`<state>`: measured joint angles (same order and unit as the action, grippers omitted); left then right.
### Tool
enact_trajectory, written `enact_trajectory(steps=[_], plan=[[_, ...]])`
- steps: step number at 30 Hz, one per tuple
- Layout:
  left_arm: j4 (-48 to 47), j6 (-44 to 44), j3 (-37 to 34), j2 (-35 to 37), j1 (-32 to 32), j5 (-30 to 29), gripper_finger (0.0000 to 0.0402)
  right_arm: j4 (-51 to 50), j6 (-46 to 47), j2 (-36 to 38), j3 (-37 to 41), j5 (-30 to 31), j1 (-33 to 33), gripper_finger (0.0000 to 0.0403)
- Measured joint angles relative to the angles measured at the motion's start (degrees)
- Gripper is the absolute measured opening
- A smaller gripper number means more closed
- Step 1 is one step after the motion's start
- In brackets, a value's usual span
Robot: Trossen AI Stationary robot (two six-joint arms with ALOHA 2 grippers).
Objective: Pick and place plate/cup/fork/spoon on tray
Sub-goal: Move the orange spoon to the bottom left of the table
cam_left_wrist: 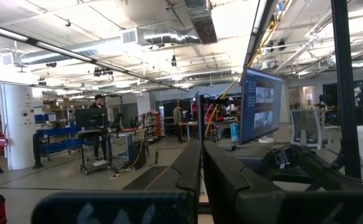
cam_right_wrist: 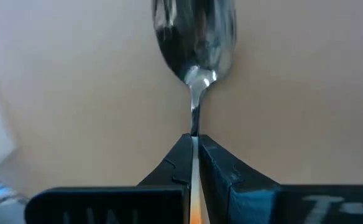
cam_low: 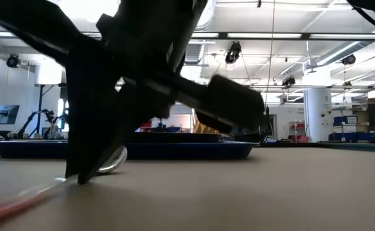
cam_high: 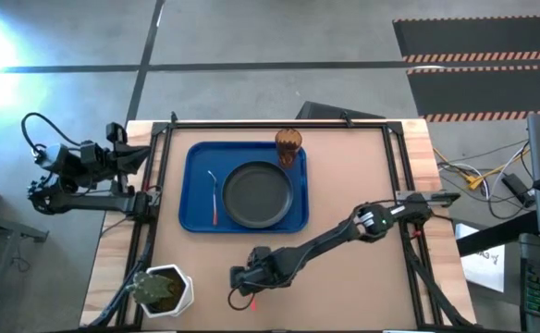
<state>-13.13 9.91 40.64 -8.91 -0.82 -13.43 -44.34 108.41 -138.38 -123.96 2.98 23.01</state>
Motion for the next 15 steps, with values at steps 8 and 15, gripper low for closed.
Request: enact_trajectory(steps=[8,15], plan=[[0.0,-0.1,0.0,0.0,0.0,0.1,0.0,-3.7,-1.4,-0.1,-1.4,2.6,-0.2,0.0008],[0.0,-0.2,0.0,0.0,0.0,0.1,0.0,-3.5,-1.4,0.0,-1.4,3.0,-0.2,0.0026]])
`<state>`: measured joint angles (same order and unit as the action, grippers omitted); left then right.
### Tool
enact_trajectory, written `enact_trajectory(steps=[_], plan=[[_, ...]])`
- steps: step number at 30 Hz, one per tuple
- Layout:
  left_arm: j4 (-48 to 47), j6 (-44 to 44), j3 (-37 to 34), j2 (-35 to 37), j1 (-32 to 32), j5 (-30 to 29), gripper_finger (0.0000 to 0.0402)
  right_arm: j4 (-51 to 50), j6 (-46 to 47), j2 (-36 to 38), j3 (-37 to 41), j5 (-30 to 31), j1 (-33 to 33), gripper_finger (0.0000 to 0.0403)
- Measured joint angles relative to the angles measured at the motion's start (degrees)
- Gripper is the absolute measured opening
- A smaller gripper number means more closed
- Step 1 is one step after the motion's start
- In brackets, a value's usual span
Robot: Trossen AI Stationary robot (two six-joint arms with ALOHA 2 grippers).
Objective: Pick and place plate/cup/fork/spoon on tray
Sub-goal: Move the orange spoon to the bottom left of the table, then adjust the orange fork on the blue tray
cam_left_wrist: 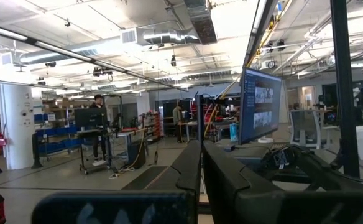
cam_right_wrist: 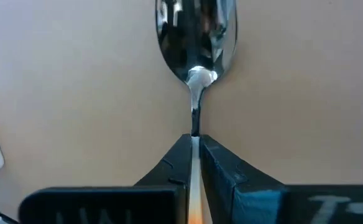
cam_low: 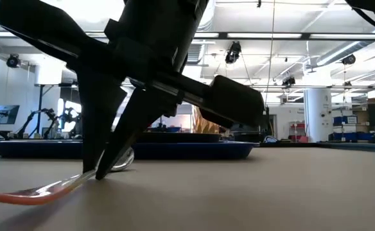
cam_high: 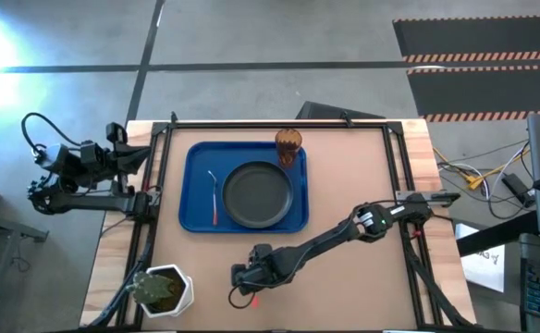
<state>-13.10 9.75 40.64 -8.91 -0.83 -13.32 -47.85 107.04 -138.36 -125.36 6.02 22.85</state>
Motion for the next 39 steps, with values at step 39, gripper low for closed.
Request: enact_trajectory(steps=[39], plan=[[-19.3,-15.0,1.1,-20.9,0.0,-1.8,0.0,-21.8,-75.9,43.3,0.0,44.6,-11.1,0.0012]])
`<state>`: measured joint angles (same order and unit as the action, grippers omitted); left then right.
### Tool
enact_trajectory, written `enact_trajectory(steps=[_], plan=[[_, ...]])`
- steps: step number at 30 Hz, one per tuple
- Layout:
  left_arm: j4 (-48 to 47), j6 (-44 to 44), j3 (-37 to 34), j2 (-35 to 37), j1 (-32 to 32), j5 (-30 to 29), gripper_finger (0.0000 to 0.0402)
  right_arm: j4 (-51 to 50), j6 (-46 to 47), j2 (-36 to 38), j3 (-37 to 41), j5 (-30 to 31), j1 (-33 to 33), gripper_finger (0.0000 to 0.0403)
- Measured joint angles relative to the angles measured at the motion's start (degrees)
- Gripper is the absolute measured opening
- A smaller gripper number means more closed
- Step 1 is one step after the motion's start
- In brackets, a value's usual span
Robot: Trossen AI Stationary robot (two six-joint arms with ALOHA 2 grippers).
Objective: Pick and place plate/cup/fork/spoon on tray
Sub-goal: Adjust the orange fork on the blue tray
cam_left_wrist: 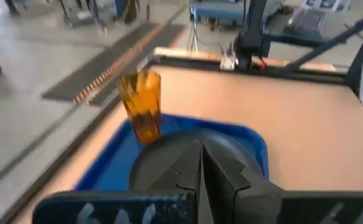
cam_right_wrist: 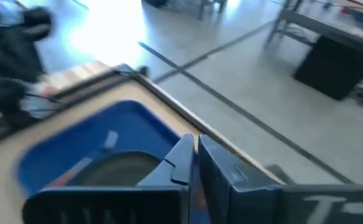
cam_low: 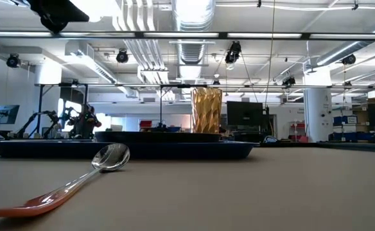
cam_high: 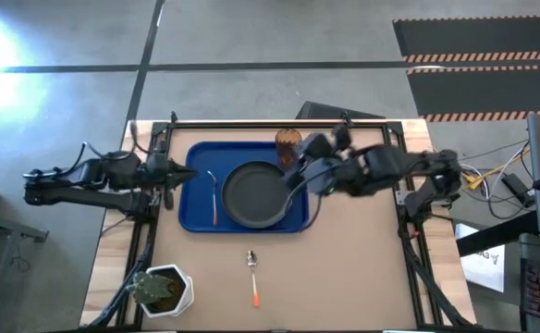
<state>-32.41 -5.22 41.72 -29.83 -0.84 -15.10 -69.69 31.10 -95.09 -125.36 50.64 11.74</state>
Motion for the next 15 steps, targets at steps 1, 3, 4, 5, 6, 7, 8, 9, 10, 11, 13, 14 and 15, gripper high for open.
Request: enact_trajectory(steps=[1,3,4,5,6,7,8,9,10,11,13,14,15], plan=[[-0.9,-1.8,-0.1,-0.6,0.0,0.2,0.0,-1.9,0.3,0.9,0.0,0.0,-0.8,0.001],[-3.2,-6.0,-0.5,-2.0,0.0,0.2,0.0,-5.7,1.1,2.6,0.0,0.0,-2.2,0.0009],[-4.8,-7.9,-0.8,-2.7,0.0,0.0,0.0,-7.0,1.4,3.3,0.0,0.0,-2.8,0.0009],[-6.9,-9.8,-1.2,-3.5,0.0,-0.5,0.0,-8.2,1.5,3.9,0.0,0.0,-3.2,0.0009],[-8.8,-11.6,-1.7,-4.5,0.0,-1.6,0.0,-9.2,1.5,4.3,0.0,0.1,-3.6,0.0009],[-10.5,-13.5,-2.1,-5.6,0.0,-3.2,0.0,-9.9,1.5,4.7,0.0,0.0,-3.8,0.0009],[-11.5,-15.1,-2.6,-6.7,0.0,-4.7,0.0,-10.5,1.5,4.9,0.0,0.0,-4.0,0.0009],[-11.9,-16.6,-3.4,-7.8,0.0,-5.8,0.0,-11.0,1.2,5.1,0.0,0.0,-4.1,0.0009],[-11.7,-18.2,-4.2,-8.9,0.0,-6.4,0.0,-11.3,0.8,5.1,0.0,0.0,-4.2,0.0009],[-11.5,-19.8,-4.9,-10.0,0.0,-6.5,0.0,-11.3,0.1,5.1,0.0,0.0,-4.2,0.0009],[-11.3,-23.3,-6.2,-12.9,0.0,-7.1,0.0,-11.3,-1.6,5.1,0.0,0.0,-4.2,0.0009],[-11.3,-24.8,-6.7,-14.5,0.0,-7.6,0.0,-11.3,-2.1,5.1,0.0,0.0,-4.2,0.0009],[-11.2,-26.1,-7.2,-16.0,0.0,-8.0,0.0,-11.3,-2.5,5.1,0.0,0.0,-4.3,0.0009]])
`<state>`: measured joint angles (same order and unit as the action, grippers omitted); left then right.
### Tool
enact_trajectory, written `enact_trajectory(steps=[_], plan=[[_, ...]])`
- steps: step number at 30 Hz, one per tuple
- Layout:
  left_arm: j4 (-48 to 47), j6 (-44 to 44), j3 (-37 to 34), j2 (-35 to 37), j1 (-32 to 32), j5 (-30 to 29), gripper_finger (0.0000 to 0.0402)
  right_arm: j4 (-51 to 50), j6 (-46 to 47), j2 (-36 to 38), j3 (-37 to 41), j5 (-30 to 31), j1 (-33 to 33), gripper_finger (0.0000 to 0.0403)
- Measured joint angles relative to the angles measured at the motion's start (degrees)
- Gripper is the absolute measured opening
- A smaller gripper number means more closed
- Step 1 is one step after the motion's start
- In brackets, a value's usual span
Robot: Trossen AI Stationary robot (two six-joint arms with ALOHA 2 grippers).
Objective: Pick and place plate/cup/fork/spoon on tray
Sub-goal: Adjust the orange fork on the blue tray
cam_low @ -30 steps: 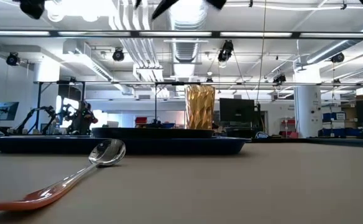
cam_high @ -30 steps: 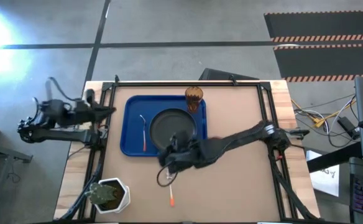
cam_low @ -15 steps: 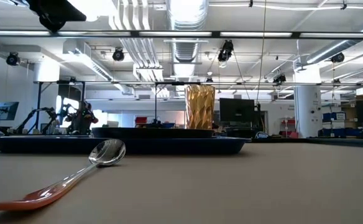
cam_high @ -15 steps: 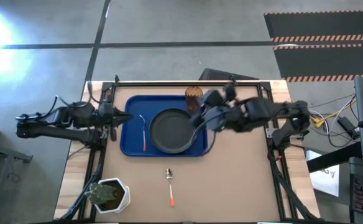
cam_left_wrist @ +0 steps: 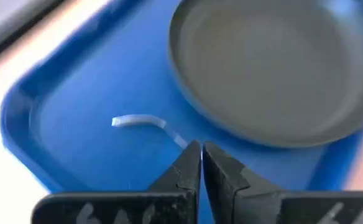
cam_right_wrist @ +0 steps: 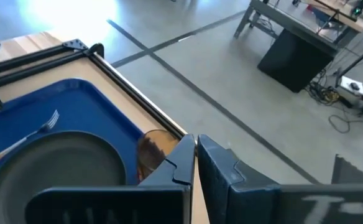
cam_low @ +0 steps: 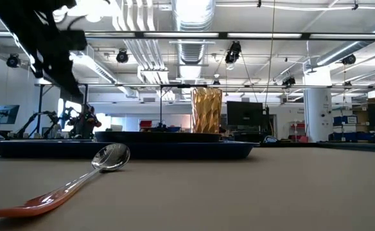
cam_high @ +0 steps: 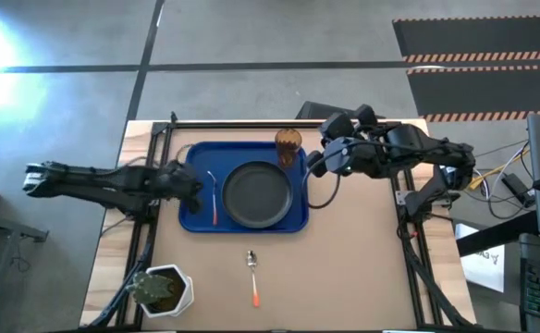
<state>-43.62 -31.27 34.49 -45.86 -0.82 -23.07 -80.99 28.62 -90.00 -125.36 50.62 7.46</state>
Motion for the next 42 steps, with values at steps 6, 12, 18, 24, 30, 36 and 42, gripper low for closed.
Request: enact_trajectory(steps=[6,12,18,24,30,36,42], plan=[[4.4,-4.0,-2.3,-8.7,1.3,-1.6,0.0,0.0,-0.8,0.0,0.0,0.0,0.0,0.0009],[7.1,-5.9,-2.2,-15.2,5.8,-1.1,0.0,0.0,-1.7,0.0,0.0,0.0,0.0,0.0009],[8.6,-4.4,-1.2,-17.7,9.5,0.9,0.0,0.0,-1.7,0.0,0.0,0.0,0.0,0.0009],[8.6,-4.4,-1.0,-18.1,12.8,1.7,0.0,0.0,-1.7,0.0,0.0,0.0,0.0,0.0009],[8.5,-3.9,-1.1,-18.4,14.6,3.4,0.0,0.1,-1.7,0.0,0.0,0.0,0.0,0.0009],[9.0,-3.8,-1.8,-20.9,16.0,4.4,0.0,0.3,-1.6,0.0,0.0,0.0,0.0,0.0009],[12.7,-2.2,-2.1,-24.2,16.9,5.3,0.0,0.4,-1.6,0.0,0.0,0.0,0.0,0.0009]])
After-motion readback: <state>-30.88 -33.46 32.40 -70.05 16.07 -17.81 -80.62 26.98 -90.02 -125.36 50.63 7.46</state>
